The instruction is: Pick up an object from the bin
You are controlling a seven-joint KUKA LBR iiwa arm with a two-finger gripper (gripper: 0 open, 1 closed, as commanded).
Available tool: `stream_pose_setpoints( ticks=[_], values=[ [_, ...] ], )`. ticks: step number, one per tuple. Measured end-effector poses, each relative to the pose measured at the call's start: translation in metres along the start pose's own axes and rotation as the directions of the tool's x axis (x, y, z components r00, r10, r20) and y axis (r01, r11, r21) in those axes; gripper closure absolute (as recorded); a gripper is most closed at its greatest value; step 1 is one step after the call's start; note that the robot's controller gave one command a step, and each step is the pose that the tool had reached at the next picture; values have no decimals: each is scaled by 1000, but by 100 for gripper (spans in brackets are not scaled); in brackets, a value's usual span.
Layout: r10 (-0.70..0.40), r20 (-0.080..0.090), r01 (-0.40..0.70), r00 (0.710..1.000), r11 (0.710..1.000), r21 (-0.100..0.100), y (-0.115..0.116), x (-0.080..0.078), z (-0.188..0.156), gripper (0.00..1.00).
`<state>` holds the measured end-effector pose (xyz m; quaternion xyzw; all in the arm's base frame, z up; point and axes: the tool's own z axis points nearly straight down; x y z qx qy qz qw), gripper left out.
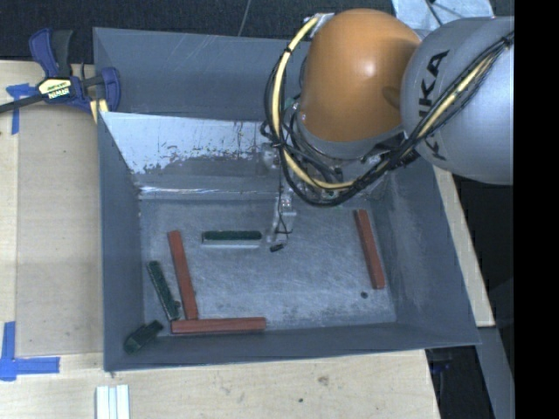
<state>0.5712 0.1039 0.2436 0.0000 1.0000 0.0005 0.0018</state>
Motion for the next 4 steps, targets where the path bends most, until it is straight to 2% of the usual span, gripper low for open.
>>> stream_pose_setpoints(
  ticks=[1,2,3,4],
  values=[
    [1,0,-1,1000,1000,0,0,0,0,0],
    [-20,6,20,1000,1000,0,-6,0,52,0],
    [23,3,-23,1000,1000,0,-37,13,128,0],
    [-40,0,40,999,999,-1,2,-3,174,0]
  ],
)
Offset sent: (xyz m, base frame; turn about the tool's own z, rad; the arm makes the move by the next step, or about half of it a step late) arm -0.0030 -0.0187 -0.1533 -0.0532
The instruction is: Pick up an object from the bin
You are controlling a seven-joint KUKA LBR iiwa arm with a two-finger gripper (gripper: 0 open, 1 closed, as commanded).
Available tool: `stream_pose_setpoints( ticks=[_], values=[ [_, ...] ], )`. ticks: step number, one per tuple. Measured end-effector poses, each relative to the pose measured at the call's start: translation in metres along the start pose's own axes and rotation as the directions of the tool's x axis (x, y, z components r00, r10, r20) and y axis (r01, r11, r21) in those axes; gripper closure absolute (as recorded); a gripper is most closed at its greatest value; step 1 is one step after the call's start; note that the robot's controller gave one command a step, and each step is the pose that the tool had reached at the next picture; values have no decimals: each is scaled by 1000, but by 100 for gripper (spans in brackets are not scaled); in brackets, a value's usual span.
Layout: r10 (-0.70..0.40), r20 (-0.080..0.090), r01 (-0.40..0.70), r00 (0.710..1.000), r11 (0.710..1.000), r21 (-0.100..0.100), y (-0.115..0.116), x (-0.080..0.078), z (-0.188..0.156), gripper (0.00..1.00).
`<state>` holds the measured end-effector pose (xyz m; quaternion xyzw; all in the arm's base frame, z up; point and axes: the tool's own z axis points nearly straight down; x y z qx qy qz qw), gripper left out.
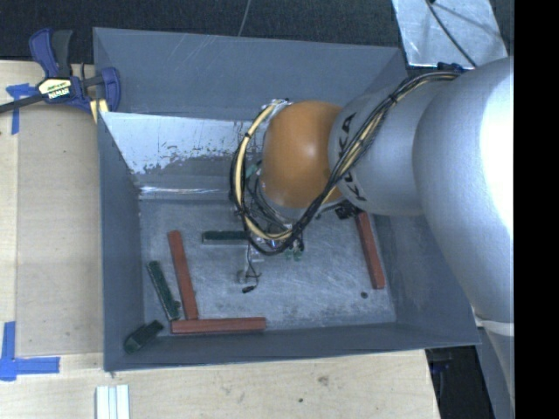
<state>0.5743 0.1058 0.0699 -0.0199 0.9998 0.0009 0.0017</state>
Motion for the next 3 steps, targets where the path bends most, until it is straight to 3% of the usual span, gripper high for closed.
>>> stream_pose_setpoints(
  ticks=[1,2,3],
  values=[
    [-49,4,49,999,999,0,-3,-37,-2,100],
    [-49,4,49,999,999,0,-3,-37,-2,100],
    [-490,-2,490,872,872,0,1,3,-134,100]
  ],
)
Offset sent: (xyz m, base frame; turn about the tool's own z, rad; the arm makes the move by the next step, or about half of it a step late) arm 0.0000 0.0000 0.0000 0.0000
